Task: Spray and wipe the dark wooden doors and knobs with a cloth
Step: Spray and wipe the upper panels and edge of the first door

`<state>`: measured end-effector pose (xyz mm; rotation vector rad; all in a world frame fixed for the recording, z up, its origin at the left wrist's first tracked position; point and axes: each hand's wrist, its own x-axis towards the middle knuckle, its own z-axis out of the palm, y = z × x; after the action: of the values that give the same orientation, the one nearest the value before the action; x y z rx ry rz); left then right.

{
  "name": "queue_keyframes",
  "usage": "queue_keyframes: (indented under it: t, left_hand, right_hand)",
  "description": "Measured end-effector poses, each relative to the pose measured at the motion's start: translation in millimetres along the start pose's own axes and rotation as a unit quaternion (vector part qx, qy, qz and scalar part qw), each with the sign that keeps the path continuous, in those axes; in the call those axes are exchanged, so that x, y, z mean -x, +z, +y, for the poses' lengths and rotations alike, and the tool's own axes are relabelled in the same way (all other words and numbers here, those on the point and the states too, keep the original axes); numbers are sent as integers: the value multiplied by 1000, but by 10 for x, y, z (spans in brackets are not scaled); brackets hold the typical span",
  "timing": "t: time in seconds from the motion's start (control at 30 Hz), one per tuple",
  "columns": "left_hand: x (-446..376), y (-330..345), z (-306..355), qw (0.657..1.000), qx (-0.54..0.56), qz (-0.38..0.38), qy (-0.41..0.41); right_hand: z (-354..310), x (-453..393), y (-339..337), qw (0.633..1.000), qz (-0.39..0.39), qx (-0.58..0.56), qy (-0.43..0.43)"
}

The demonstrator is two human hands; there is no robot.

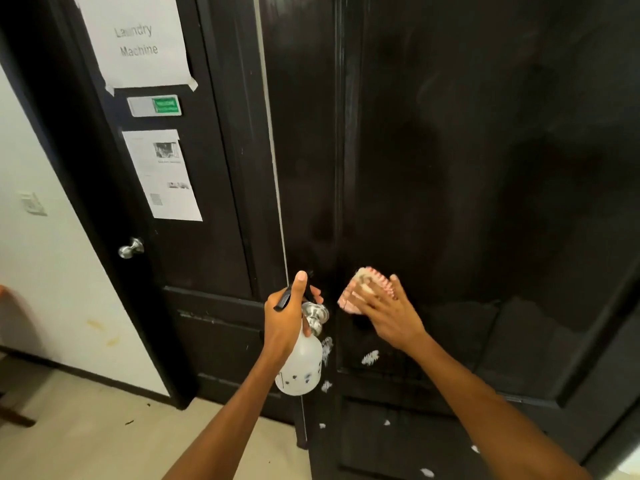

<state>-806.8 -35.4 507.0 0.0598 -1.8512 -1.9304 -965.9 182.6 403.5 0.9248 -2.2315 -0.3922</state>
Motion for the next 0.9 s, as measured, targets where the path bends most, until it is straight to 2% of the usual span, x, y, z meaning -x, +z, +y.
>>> queue_keyframes:
  t: [0.1, 0.2, 0.23, 0.27, 0.3, 0.37, 0.4, 0.47, 0.53, 0.6, 0.67, 0.77, 0.83, 0.9]
  left_hand:
    - [21, 77, -62, 999, 30, 3, -26]
    - [147, 220, -197, 1000, 5, 8, -19]
    - [195, 258, -241, 1000, 3, 14, -17]
    - [234, 294, -295, 1000, 1, 20, -16]
    - [266, 324, -333, 1000, 1, 24, -18]
    - [333, 400, -426, 999, 8, 29, -26]
    - [374, 430, -462, 999, 8, 30, -26]
    - [435, 487, -560, 999, 2, 33, -34]
    - [467, 566, -670, 996, -10, 52, -72]
    - [515, 653, -777, 996, -12, 46, -79]
    - [608, 792, -914, 997, -5, 30, -66]
    - [707, 1038, -1041, 998, 11, 20, -61]
    - [721, 1273, -1091, 998, 20, 13, -54]
    - [701, 1535, -1114, 999, 13, -4, -37]
  right_hand:
    - [512, 14, -309, 974, 102, -39, 201]
    - [752, 24, -534, 884, 178, -67, 428]
    - [700, -28, -566, 860, 195, -74, 466]
    - [613, -101, -547, 852, 208, -76, 474]
    - [504, -160, -501, 861, 213, -79, 455]
    - [303, -128, -273, 915, 191, -85, 346]
    - [202, -45, -116, 948, 167, -80, 257]
    - [10, 193, 238, 996, 60, -50, 50]
    - [-98, 371, 506, 990, -57, 19, -127]
    - [-58, 457, 620, 978, -102, 42, -175]
    - [67, 624, 607, 993, -46, 4, -110]
    - [497, 1122, 503, 994, 66, -38, 83]
    - [880, 1554, 481, 963, 100, -51, 245]
    - [1221, 1935, 465, 891, 125, -77, 429]
